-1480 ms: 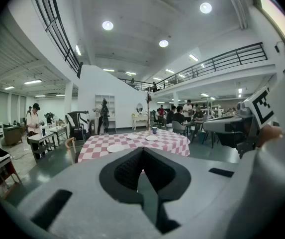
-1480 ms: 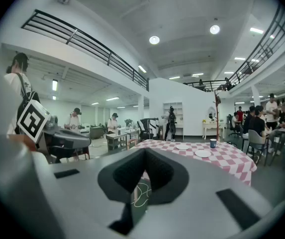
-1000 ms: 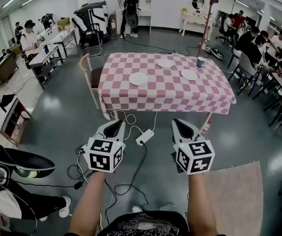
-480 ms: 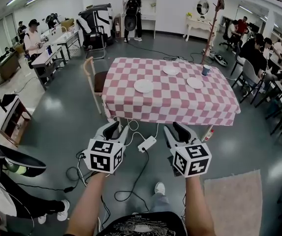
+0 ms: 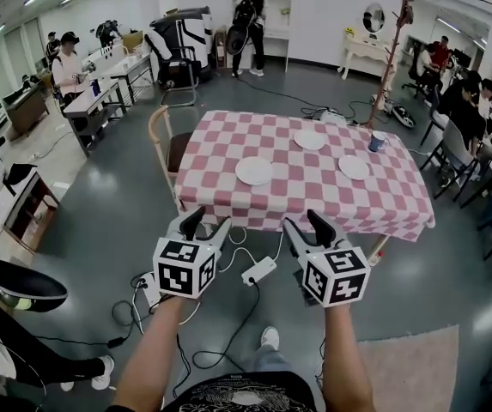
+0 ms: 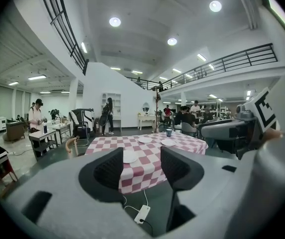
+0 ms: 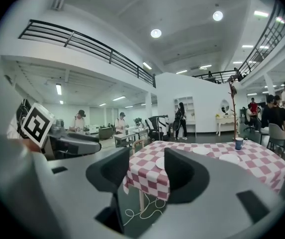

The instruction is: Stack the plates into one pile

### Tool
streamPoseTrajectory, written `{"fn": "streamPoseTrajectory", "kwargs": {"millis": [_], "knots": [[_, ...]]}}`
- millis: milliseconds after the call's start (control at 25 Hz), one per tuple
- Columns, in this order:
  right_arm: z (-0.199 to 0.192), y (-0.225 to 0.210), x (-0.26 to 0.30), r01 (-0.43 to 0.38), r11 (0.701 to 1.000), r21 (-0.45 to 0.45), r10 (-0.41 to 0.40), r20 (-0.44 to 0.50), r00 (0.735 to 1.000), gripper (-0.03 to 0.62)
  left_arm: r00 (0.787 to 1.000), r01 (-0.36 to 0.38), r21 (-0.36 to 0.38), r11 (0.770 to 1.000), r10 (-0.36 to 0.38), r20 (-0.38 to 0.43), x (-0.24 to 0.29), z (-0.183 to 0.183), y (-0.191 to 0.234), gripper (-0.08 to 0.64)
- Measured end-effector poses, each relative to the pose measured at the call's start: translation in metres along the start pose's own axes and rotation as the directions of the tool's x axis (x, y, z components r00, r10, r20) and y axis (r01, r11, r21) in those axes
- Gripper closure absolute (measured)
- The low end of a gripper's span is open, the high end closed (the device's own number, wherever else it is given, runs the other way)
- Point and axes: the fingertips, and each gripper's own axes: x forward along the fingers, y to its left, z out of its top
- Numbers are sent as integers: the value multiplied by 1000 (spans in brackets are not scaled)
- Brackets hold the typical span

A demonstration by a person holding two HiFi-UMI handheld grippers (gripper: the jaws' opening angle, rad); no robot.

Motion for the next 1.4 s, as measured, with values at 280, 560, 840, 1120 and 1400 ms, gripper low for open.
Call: {"fn": "streamPoseTrajectory", "kwargs": {"millis": [280, 560, 840, 1120, 1400], "knots": [[13, -82, 82, -57, 998, 6, 57, -42, 997, 333, 998, -52, -27, 998, 52, -21, 102, 25, 21, 301], [14, -137, 141, -114, 993, 25, 116, -70, 991, 273, 993, -106, -56, 993, 103, -48, 167, 32, 35, 273], [19, -156, 162, -148, 988, 34, 150, -70, 986, 273, 988, -146, -49, 988, 143, -61, 186, 42, 39, 265], [12, -170, 176, -147, 988, 37, 150, -81, 985, 273, 988, -149, -46, 988, 147, -51, 201, 44, 46, 265], [8, -179, 219, -134, 990, 38, 138, -105, 985, 273, 990, -125, -45, 991, 122, -65, 239, 40, 77, 265]]}}
